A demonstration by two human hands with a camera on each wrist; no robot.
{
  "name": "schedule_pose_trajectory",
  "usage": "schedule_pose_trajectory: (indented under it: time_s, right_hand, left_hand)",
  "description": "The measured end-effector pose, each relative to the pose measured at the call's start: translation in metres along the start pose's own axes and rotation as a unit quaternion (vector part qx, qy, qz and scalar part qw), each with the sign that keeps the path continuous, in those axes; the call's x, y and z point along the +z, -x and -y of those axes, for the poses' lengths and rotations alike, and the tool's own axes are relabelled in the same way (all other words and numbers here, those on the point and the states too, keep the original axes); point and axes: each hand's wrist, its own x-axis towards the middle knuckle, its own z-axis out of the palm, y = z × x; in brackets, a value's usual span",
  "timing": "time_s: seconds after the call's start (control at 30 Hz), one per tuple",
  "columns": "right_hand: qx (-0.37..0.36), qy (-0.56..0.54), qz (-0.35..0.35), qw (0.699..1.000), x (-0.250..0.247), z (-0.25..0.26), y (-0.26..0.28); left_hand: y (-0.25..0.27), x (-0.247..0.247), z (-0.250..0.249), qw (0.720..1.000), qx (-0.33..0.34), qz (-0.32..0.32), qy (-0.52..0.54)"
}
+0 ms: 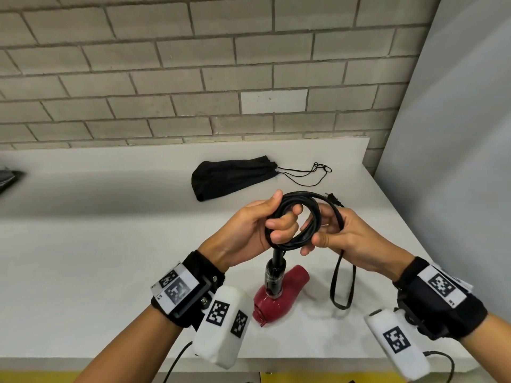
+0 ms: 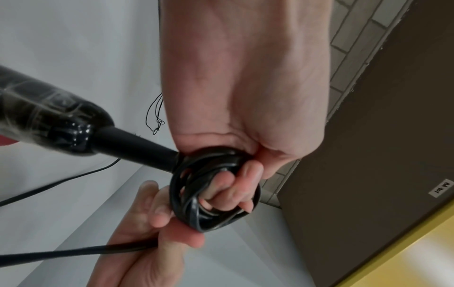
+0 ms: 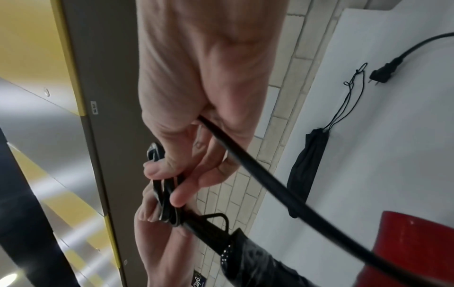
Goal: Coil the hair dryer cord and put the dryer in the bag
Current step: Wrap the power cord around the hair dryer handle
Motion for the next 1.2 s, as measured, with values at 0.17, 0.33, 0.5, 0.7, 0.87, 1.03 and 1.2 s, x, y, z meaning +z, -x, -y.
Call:
schedule_pose_trajectory:
  time_s: [0.17, 0.33, 0.5, 0.7, 0.87, 1.03, 1.2]
  right_hand:
    - [0.009, 0.009, -0.033, 0.999, 0.004, 0.0, -0.004]
    - [0.057, 0.047, -0.032, 0.997, -0.001, 0.018, 0.002]
    - [0.082, 0.176, -0.038, 0.98, -0.02, 0.047, 0.019]
    - [-0.001, 0.378, -0.129, 0.917, -0.057, 0.061, 0.064]
    - [-0.014, 0.58, -0.149, 0.801, -0.052, 0.028, 0.095]
    - [-0.083, 0.666, -0.086, 0.736, -0.023, -0.019, 0.109]
    - [-0.112, 0.756, 0.024, 0.645, 0.007, -0.038, 0.094]
  left_hand:
    - [-0.003, -0.003, -0.002, 1.0, -0.004, -0.015, 0.0]
    - [-0.005, -0.009, -0.003, 0.998, 0.016, -0.059, 0.003]
    - [-0.001, -0.015, -0.004, 0.997, 0.026, -0.076, 0.021]
    - [0.01, -0.03, -0.009, 0.994, 0.026, -0.092, 0.05]
    - [0.007, -0.03, -0.008, 0.994, 0.031, -0.093, 0.057]
    - [0.005, -0.029, -0.007, 0.993, 0.026, -0.095, 0.065]
    - [-0.002, -0.018, -0.005, 0.993, 0.022, -0.093, 0.067]
